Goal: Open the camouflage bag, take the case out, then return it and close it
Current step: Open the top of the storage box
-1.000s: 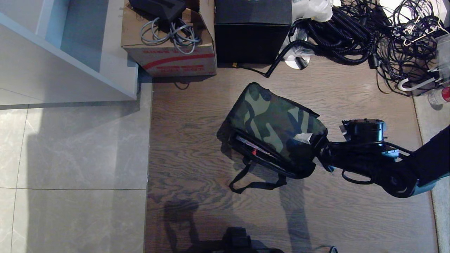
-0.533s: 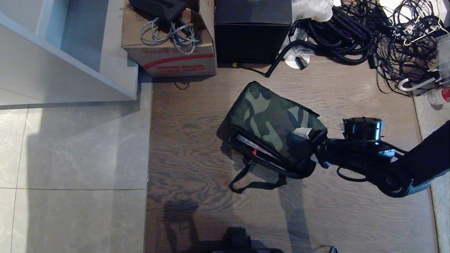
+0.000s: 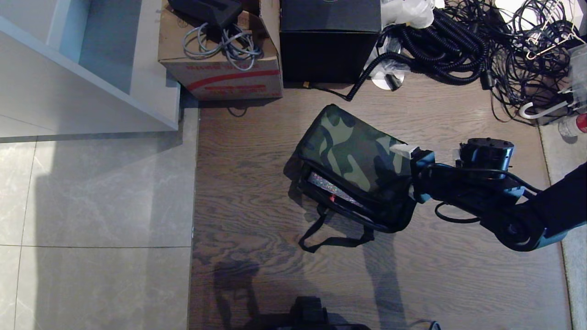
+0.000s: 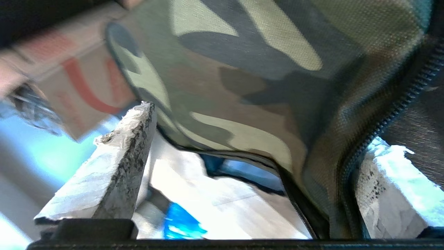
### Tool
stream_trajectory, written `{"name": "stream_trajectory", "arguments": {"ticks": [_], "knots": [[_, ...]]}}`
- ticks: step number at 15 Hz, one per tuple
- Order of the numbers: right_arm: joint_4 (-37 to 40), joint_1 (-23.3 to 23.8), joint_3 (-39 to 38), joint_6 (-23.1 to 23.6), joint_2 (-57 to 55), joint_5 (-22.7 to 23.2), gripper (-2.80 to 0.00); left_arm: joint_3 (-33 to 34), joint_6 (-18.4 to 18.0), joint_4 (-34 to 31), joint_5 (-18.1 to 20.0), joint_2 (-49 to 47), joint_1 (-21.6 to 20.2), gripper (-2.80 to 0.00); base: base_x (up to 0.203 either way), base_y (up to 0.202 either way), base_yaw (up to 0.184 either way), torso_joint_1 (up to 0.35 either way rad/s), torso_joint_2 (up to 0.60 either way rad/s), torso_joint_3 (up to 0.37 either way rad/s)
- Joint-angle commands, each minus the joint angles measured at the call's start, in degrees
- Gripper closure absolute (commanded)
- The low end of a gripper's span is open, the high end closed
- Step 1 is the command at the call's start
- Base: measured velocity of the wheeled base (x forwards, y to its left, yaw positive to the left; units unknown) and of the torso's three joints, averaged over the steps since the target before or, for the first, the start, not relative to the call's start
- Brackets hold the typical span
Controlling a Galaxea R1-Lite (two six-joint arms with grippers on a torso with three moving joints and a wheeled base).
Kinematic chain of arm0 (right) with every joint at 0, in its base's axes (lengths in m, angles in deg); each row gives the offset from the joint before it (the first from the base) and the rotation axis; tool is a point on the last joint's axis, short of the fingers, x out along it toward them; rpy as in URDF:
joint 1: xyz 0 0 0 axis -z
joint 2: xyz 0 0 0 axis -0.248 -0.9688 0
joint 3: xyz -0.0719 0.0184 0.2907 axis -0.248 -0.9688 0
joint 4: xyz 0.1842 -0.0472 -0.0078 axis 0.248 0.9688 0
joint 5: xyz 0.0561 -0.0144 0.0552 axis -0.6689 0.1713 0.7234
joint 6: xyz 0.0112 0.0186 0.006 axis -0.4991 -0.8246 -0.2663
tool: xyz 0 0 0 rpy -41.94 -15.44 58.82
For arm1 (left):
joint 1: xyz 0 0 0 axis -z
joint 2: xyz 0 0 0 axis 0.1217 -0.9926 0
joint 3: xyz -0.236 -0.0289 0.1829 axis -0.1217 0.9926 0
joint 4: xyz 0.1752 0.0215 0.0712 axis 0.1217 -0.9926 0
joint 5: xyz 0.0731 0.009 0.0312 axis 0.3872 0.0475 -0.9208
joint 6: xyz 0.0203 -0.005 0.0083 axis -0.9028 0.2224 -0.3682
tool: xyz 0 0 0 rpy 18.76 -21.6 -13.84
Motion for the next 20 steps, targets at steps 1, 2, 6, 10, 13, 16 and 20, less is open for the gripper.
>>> {"name": "stream_trajectory", "arguments": {"ticks": [1,2,6,10,13,16,20], "knots": [[-1.46,-0.02,-0.06,-0.83,-0.20,0.15,0.00,0.00,0.02,0.01,-0.03,0.00,-0.01,0.00,0.000,0.000,0.000,0.000,0.00,0.000],[-1.80,-0.02,0.11,-0.72,-0.04,0.25,0.00,0.00,0.02,0.01,-0.03,0.00,-0.01,0.00,0.000,0.000,0.000,0.000,0.00,0.000],[-1.74,-0.02,-0.14,-0.37,0.76,0.44,0.00,0.00,0.02,0.01,-0.03,0.00,-0.01,0.00,0.000,0.000,0.000,0.000,0.00,0.000],[-1.47,2.03,0.17,-0.25,3.69,-0.04,0.00,0.00,0.02,0.01,-0.03,0.00,-0.01,0.00,0.000,0.000,0.000,0.000,0.00,0.000],[-1.42,5.15,3.30,-0.18,6.45,-0.30,0.00,0.00,0.02,0.01,-0.03,0.00,-0.01,0.00,0.000,0.000,0.000,0.000,0.00,0.000],[-1.64,7.73,6.08,0.62,6.61,-0.23,0.00,0.00,0.02,0.01,-0.03,0.00,-0.01,0.00,0.000,0.000,0.000,0.000,0.00,0.000],[-1.65,8.87,7.76,11.52,2.66,-0.96,0.00,0.00,0.02,0.01,-0.03,0.00,-0.01,0.00,0.000,0.000,0.000,0.000,0.00,0.000]]}}
